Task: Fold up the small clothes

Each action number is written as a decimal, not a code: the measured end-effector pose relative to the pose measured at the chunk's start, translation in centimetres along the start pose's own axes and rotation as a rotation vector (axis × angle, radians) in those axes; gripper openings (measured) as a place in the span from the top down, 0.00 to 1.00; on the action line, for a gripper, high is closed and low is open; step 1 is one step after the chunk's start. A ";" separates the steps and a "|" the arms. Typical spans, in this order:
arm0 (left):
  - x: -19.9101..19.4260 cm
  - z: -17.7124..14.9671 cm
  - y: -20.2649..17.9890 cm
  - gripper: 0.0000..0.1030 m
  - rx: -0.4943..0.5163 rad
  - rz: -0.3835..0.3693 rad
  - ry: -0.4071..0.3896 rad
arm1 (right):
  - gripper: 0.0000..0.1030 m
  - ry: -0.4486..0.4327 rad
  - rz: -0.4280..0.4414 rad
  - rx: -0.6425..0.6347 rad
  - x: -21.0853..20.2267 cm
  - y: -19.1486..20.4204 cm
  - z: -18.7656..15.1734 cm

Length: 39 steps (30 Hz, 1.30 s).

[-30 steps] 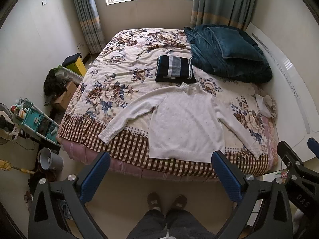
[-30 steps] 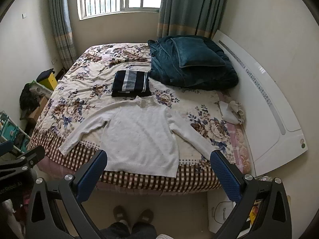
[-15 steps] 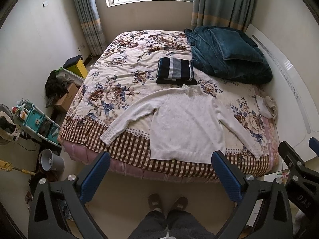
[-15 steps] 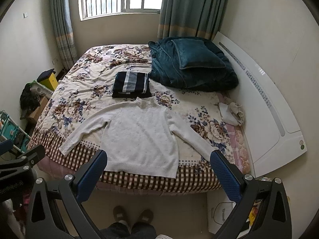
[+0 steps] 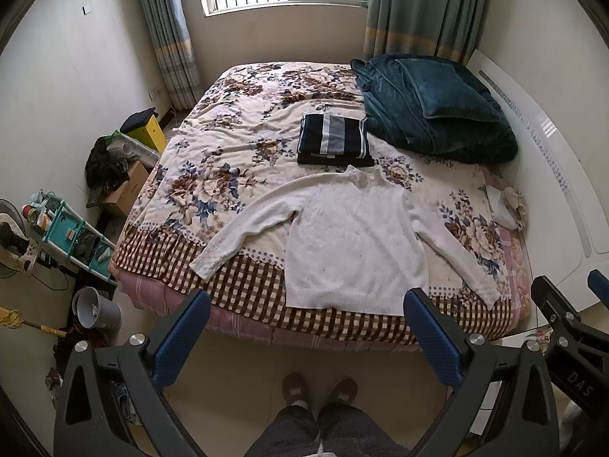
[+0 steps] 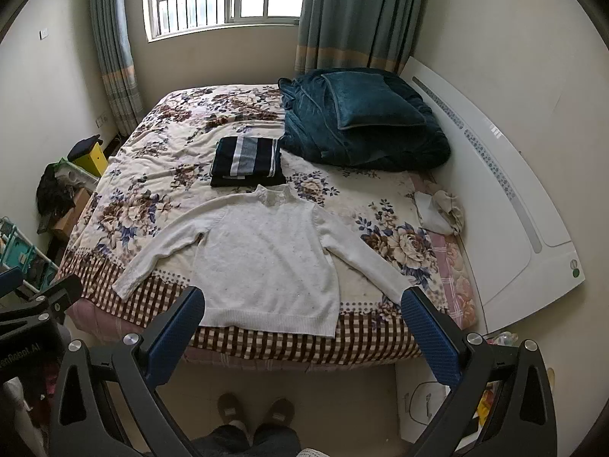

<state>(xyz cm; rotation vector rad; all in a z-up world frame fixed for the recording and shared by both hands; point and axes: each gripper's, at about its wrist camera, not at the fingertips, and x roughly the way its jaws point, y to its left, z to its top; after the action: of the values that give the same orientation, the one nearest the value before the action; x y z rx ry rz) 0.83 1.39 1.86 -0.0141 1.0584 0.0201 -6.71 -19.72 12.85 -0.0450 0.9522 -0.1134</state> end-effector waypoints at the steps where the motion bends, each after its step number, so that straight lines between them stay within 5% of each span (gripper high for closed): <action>1: 0.0 0.1 0.0 0.00 0.002 0.001 0.000 | 0.00 0.000 0.001 0.000 0.0 0.0 0.0; 39: -0.4 1.4 0.7 0.00 0.016 0.011 -0.023 | 0.00 0.036 0.054 0.067 0.2 0.1 -0.9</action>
<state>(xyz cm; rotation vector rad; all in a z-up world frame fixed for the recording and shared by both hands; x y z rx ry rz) 1.80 2.12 2.88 0.0059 1.0356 0.0216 -7.38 -19.67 12.18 0.0450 0.9838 -0.0963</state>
